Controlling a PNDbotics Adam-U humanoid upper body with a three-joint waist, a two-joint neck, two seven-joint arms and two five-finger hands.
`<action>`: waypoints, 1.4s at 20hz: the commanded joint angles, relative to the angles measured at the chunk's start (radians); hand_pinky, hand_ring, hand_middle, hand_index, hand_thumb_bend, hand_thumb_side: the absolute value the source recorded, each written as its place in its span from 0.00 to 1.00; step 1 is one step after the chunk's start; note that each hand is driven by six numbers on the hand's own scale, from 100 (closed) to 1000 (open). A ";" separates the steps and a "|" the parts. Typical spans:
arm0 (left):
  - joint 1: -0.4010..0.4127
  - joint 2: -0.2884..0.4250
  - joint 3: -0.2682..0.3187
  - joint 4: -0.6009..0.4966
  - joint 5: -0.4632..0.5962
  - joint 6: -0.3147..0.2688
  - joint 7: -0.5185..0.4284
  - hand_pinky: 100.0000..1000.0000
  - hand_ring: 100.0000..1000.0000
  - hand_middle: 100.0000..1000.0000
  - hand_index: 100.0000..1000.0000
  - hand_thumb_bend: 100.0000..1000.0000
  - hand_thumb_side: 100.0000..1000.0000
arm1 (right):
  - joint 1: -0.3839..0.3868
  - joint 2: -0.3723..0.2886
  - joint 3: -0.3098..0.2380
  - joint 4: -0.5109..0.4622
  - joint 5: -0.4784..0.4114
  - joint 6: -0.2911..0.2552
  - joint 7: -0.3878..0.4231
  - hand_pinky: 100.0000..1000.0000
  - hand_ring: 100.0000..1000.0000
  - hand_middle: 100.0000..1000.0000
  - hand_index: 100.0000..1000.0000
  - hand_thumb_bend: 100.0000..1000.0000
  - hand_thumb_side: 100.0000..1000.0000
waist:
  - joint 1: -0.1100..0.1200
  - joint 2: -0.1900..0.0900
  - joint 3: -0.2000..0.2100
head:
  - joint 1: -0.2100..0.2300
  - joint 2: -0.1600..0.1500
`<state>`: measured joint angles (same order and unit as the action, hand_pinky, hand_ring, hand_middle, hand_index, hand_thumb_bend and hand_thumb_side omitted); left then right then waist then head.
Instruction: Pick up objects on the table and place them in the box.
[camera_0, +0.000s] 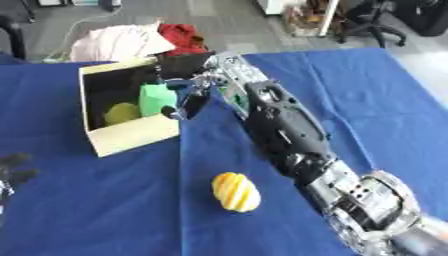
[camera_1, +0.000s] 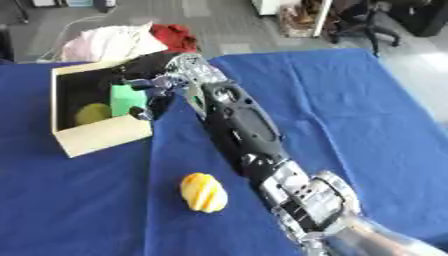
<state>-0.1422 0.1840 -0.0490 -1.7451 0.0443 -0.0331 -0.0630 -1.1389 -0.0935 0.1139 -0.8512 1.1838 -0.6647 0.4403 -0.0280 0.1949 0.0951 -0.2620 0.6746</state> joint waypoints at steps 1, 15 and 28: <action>-0.005 0.011 0.005 -0.013 -0.001 -0.002 0.002 0.90 0.70 0.73 0.78 0.00 0.69 | -0.036 -0.039 0.010 -0.041 -0.061 -0.013 0.018 1.00 1.00 1.00 1.00 0.00 0.09 | -0.010 -0.006 -0.005 | 0.002 -0.013; 0.021 0.022 0.024 -0.009 -0.008 -0.003 0.019 0.90 0.70 0.73 0.78 0.00 0.70 | 0.059 -0.298 0.148 -0.360 -0.576 -0.053 0.199 1.00 1.00 1.00 1.00 0.00 0.08 | -0.019 -0.027 -0.066 | 0.047 0.006; 0.021 0.025 0.034 -0.009 -0.010 -0.004 0.029 0.90 0.70 0.73 0.78 0.00 0.70 | 0.361 -0.501 0.167 -0.592 -0.803 0.052 0.365 1.00 1.00 1.00 1.00 0.00 0.11 | -0.021 -0.025 -0.095 | 0.062 0.001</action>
<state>-0.1144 0.1934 -0.0220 -1.7440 0.0358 -0.0359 -0.0376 -0.7662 -0.5544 0.2908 -1.4222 0.3932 -0.4965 0.6686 -0.0380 0.1937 0.0008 -0.2032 0.6774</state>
